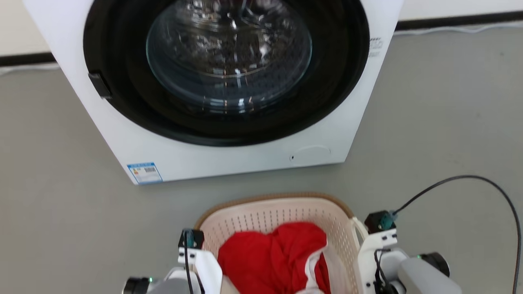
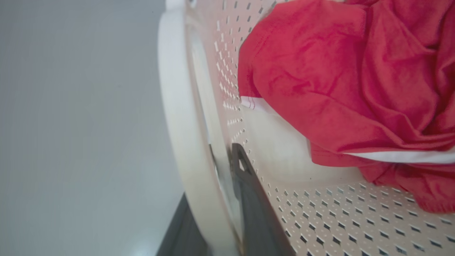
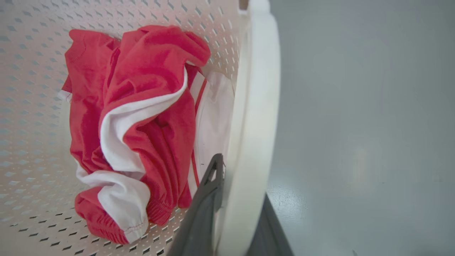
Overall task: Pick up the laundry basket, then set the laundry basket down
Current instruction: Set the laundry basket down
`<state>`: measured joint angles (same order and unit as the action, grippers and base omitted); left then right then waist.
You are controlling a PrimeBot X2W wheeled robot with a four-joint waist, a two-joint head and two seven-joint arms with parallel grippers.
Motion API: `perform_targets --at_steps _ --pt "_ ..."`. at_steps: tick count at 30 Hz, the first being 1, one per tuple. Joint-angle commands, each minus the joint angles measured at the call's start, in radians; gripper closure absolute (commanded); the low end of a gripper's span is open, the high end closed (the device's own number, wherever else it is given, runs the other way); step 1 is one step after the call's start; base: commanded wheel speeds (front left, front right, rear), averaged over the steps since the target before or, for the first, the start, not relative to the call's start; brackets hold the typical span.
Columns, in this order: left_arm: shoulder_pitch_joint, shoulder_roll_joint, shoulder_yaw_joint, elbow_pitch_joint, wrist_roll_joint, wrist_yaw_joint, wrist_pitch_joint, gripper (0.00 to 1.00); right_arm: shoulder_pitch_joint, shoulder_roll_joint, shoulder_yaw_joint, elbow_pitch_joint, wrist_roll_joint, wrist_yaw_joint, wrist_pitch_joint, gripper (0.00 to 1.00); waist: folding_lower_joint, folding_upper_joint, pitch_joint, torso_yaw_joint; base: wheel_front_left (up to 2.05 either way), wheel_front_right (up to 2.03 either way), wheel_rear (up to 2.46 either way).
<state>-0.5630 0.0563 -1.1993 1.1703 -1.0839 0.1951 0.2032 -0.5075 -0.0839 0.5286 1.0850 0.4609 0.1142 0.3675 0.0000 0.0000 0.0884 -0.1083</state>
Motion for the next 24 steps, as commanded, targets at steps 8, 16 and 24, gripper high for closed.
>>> perform_targets --at_steps 8,16,24 --pt "-0.171 -0.003 -0.001 0.024 0.030 -0.011 -0.050 1.00 -0.124 0.034 0.010 -0.049 0.029 0.017 -0.092 1.00 0.0000 0.0000 0.167 0.023 0.00 0.00 0.00" --pt "-0.266 0.013 0.013 0.060 0.039 -0.003 -0.116 1.00 -0.218 0.034 -0.020 0.018 0.024 0.017 -0.250 1.00 0.0000 0.0000 0.316 0.038 0.00 0.00 0.00" --pt "-0.372 0.016 0.029 0.075 0.045 -0.004 -0.181 1.00 -0.330 0.034 -0.053 0.106 -0.021 0.017 -0.382 1.00 0.0000 0.0000 0.483 0.062 0.00 0.00 0.00"
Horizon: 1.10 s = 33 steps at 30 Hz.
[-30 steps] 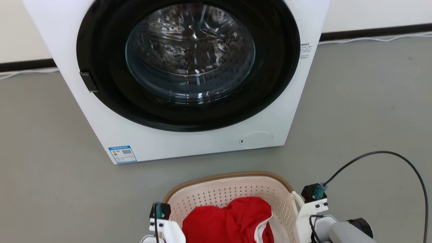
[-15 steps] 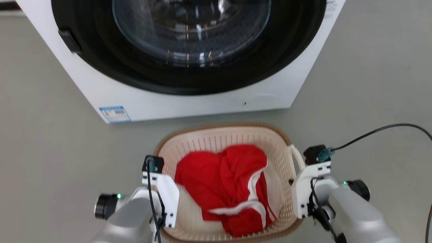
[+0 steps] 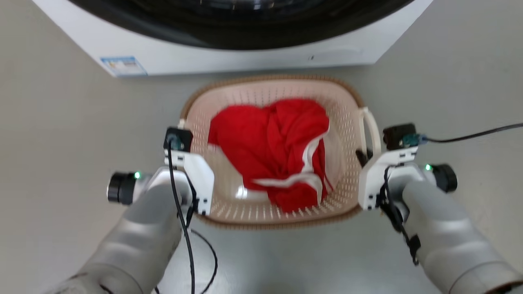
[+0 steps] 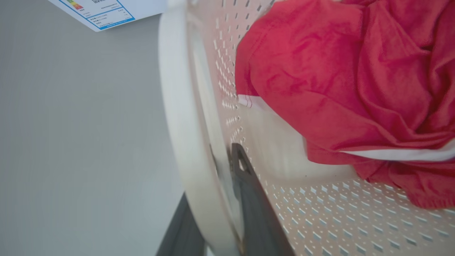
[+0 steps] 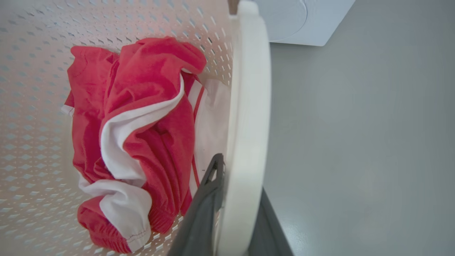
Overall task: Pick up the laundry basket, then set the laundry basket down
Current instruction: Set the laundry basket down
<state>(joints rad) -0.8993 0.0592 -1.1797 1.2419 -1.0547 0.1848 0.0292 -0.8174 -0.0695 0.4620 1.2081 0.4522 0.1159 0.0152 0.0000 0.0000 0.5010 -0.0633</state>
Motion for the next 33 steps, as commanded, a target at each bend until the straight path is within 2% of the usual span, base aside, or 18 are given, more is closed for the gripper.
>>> perform_targets --at_steps 1,12,22,25,33 --pt "-0.051 0.013 0.008 0.005 0.019 0.006 -0.013 1.00 -0.037 0.019 0.009 -0.008 -0.023 0.015 -0.045 1.00 0.0000 0.0000 0.092 0.021 0.00 0.00 0.00" --pt "-0.185 0.001 0.017 0.012 0.033 0.025 -0.114 1.00 -0.152 0.019 -0.052 0.034 -0.119 0.015 -0.149 1.00 0.0000 0.0000 0.266 0.074 0.00 0.00 0.00" --pt "-0.228 -0.007 0.013 0.009 0.037 0.002 -0.184 1.00 -0.169 0.019 -0.076 0.006 -0.140 0.015 -0.169 1.00 0.0000 0.0000 0.327 0.087 0.00 0.00 0.00" --pt "-0.240 -0.007 0.010 0.013 0.037 -0.014 -0.186 1.00 -0.172 0.019 -0.090 0.005 -0.147 0.015 -0.177 1.00 0.0000 0.0000 0.341 0.085 0.00 0.00 0.00" --pt "-0.265 -0.008 0.007 0.026 0.034 -0.024 -0.182 1.00 -0.187 0.019 -0.131 0.018 -0.172 0.015 -0.181 1.00 0.0000 0.0000 0.368 0.082 0.00 0.00 0.00"
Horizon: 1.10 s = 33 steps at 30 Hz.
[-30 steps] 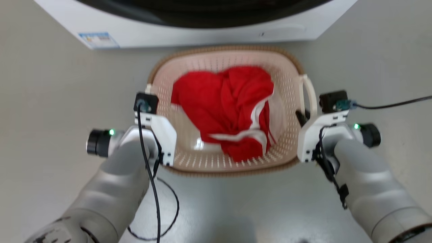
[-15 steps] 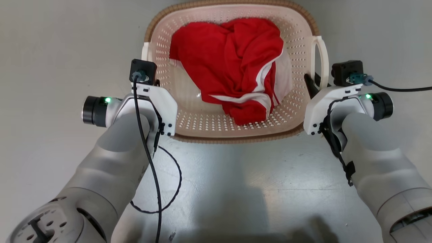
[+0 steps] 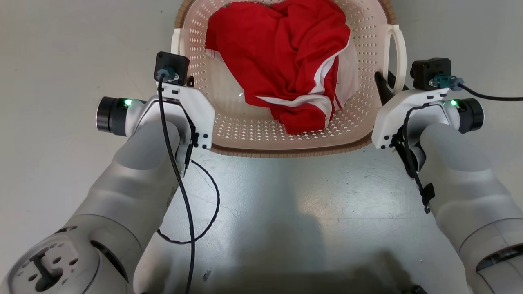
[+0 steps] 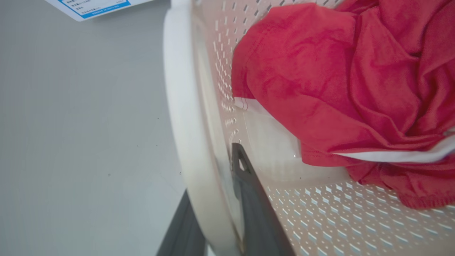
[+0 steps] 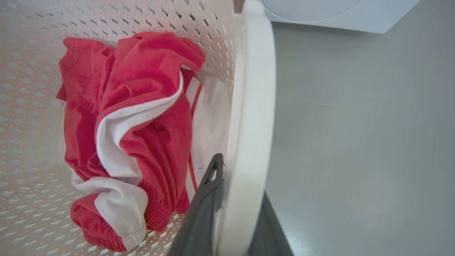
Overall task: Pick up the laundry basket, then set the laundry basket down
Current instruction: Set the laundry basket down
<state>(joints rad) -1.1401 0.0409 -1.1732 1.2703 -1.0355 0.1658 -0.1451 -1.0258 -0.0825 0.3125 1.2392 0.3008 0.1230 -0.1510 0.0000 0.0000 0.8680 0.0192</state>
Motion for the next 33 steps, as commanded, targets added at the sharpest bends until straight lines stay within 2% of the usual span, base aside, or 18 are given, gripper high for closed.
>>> perform_targets --at_steps 1,14,33 --pt "-0.027 0.010 -0.002 -0.001 0.016 -0.006 -0.006 1.00 0.019 0.032 0.016 -0.012 -0.023 0.008 -0.015 1.00 0.0000 0.0000 0.004 -0.001 0.00 0.00 0.00" --pt "-0.038 0.010 -0.008 0.010 0.007 -0.008 0.009 1.00 -0.002 0.032 -0.022 0.003 -0.052 0.008 -0.012 1.00 0.0000 0.0000 0.030 0.002 0.00 0.00 0.00" --pt "-0.044 0.009 -0.012 0.016 -0.006 -0.010 0.016 1.00 0.004 0.032 -0.020 0.002 -0.045 0.008 -0.004 1.00 0.0000 0.0000 0.035 -0.006 0.00 0.00 0.00"
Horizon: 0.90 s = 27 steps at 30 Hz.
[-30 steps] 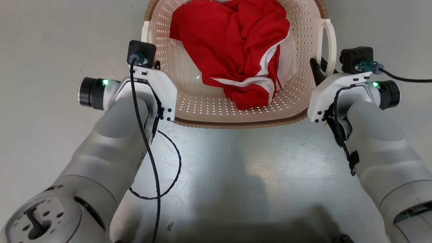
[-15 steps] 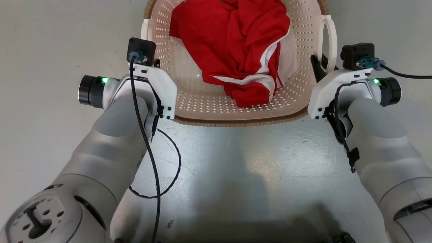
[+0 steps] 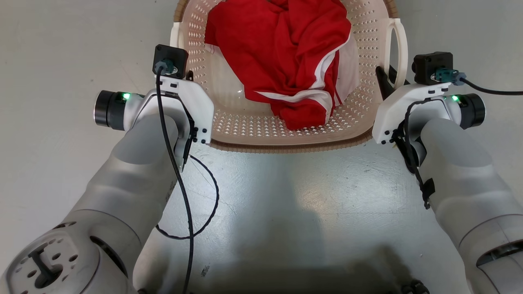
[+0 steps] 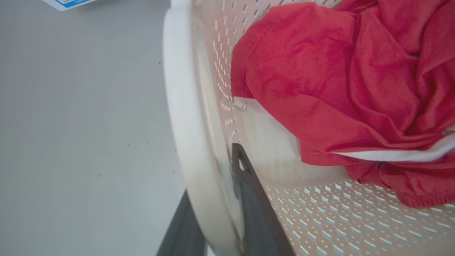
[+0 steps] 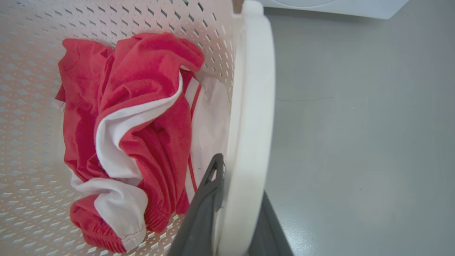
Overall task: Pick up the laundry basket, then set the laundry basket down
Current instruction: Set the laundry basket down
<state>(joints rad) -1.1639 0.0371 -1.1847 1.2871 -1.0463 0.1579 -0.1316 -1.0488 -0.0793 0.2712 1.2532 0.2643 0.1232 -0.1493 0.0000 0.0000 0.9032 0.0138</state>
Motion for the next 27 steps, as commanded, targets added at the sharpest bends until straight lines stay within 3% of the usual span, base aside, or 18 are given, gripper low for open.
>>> perform_targets --at_steps 1,9,10,11,12,16,27 --pt "-0.020 0.013 -0.001 0.000 0.004 -0.003 0.004 1.00 0.027 0.029 0.021 -0.011 -0.009 0.008 -0.005 1.00 0.0000 0.0000 -0.001 0.000 0.00 0.00 0.00" --pt "-0.018 0.013 -0.005 0.001 0.000 -0.009 0.019 1.00 0.030 0.029 0.020 -0.006 -0.001 0.008 0.006 1.00 0.0000 0.0000 0.001 -0.001 0.00 0.00 0.00" --pt "-0.018 0.013 -0.002 0.001 -0.004 -0.010 0.022 1.00 0.030 0.029 0.019 -0.005 0.002 0.008 0.008 0.91 0.0000 0.0000 0.001 -0.001 0.00 0.00 0.00" --pt "-0.017 0.013 0.003 0.001 -0.011 -0.010 0.022 0.64 0.030 0.029 0.019 -0.004 0.004 0.008 0.009 0.52 0.0000 0.0000 0.002 -0.001 0.00 0.00 0.00" --pt "-0.016 0.013 0.005 0.001 -0.014 -0.009 0.024 0.00 0.031 0.029 0.019 -0.003 0.006 0.008 0.011 0.00 0.0000 0.0000 0.002 0.000 0.00 0.00 0.00" --pt "-0.017 0.013 0.007 0.001 -0.018 0.017 0.013 0.00 0.033 0.029 0.022 -0.002 0.008 0.008 -0.004 0.00 0.0000 0.0000 0.003 0.002 0.00 0.00 0.00" --pt "-0.012 0.013 0.012 0.002 -0.033 0.032 -0.004 0.00 0.023 0.029 0.020 0.003 0.013 0.008 -0.040 0.00 0.0000 0.0000 -0.014 0.004 0.00 0.00 0.00"
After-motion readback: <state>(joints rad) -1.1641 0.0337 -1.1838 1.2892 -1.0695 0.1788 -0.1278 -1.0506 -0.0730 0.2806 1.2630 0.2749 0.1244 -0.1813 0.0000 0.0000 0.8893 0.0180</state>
